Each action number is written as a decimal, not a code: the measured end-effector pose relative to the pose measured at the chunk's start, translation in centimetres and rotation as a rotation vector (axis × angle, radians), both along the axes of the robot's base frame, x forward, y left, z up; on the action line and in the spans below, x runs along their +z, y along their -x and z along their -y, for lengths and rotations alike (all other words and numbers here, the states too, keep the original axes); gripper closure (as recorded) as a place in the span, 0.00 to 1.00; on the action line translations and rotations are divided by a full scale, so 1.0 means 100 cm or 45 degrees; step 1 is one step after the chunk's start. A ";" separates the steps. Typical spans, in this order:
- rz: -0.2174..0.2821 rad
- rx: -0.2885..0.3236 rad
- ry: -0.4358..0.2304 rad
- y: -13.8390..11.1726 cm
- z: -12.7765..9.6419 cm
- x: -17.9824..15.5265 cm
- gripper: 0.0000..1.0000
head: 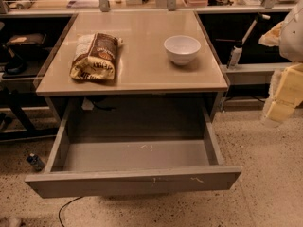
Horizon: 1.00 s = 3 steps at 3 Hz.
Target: Close top drawer
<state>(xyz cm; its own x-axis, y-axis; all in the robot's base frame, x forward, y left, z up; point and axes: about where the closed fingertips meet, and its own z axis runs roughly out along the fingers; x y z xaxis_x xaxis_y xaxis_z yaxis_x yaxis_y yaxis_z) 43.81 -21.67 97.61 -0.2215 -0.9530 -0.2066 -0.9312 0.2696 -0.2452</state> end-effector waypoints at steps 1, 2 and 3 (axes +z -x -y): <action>0.000 0.000 0.000 0.000 0.000 0.000 0.00; 0.000 0.000 0.000 0.000 0.000 0.000 0.19; 0.000 0.000 0.000 0.000 0.000 0.000 0.42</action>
Offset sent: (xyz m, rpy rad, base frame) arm 0.0000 0.0000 0.0000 0.0000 0.0000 0.0000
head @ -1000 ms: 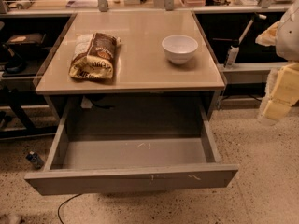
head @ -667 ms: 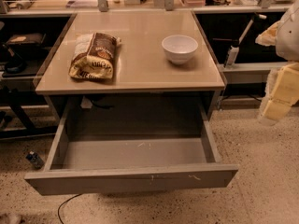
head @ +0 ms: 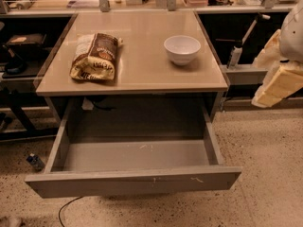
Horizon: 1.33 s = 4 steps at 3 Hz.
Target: Close top drawer
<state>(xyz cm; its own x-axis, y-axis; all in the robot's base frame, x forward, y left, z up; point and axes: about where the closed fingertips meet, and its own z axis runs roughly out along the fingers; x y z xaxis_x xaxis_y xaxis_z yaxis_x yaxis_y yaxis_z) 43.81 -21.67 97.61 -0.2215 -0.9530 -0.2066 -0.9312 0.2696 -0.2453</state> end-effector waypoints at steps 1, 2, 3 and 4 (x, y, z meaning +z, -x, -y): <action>0.000 0.000 0.000 0.000 0.000 0.000 0.65; 0.000 0.000 0.000 0.000 0.000 0.000 0.89; 0.000 0.000 0.000 0.000 0.000 0.000 1.00; -0.017 -0.028 0.032 0.009 0.001 -0.012 1.00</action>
Offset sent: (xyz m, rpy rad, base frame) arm 0.0000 0.0000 0.0000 0.0000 0.0000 0.0000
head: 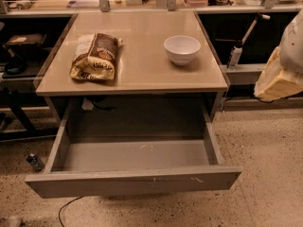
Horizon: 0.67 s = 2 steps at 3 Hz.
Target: Close top drawer
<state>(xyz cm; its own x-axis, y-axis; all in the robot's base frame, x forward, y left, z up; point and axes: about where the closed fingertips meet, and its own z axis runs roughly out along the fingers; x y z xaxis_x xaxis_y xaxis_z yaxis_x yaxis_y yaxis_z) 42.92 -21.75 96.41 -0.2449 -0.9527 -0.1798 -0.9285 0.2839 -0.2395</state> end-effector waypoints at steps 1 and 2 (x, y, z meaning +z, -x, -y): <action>-0.121 -0.100 0.009 0.046 0.008 -0.035 1.00; -0.312 -0.188 0.024 0.099 0.014 -0.092 1.00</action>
Offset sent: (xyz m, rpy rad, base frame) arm -0.1560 -0.0195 -0.1352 -0.0211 0.3870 -0.2299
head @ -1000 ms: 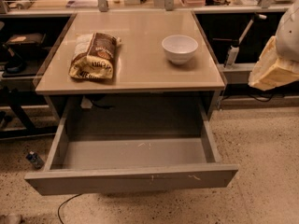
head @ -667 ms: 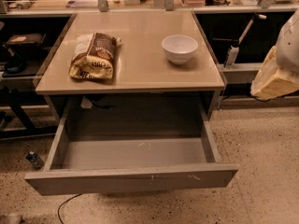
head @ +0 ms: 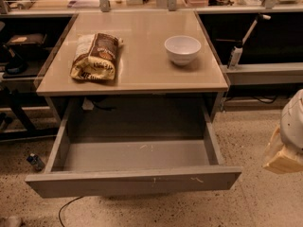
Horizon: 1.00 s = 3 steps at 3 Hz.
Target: Close top drawer
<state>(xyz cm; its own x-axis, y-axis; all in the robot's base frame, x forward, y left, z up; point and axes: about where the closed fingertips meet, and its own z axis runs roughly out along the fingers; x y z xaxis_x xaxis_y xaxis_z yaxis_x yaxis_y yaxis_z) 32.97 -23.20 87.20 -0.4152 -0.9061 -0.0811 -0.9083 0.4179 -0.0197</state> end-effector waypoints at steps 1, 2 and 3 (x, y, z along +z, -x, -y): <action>0.000 0.000 0.000 0.000 0.000 0.000 1.00; 0.017 0.018 0.008 -0.001 -0.003 -0.001 1.00; -0.058 0.029 -0.024 0.011 -0.018 -0.039 1.00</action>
Offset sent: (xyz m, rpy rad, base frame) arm 0.0000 0.0051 -0.0017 -0.0162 -0.0207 0.0303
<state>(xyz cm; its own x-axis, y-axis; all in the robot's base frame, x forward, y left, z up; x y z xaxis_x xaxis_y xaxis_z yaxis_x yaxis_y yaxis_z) 31.89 -21.40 83.26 -0.3978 -0.9140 -0.0798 -0.9175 0.3967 0.0293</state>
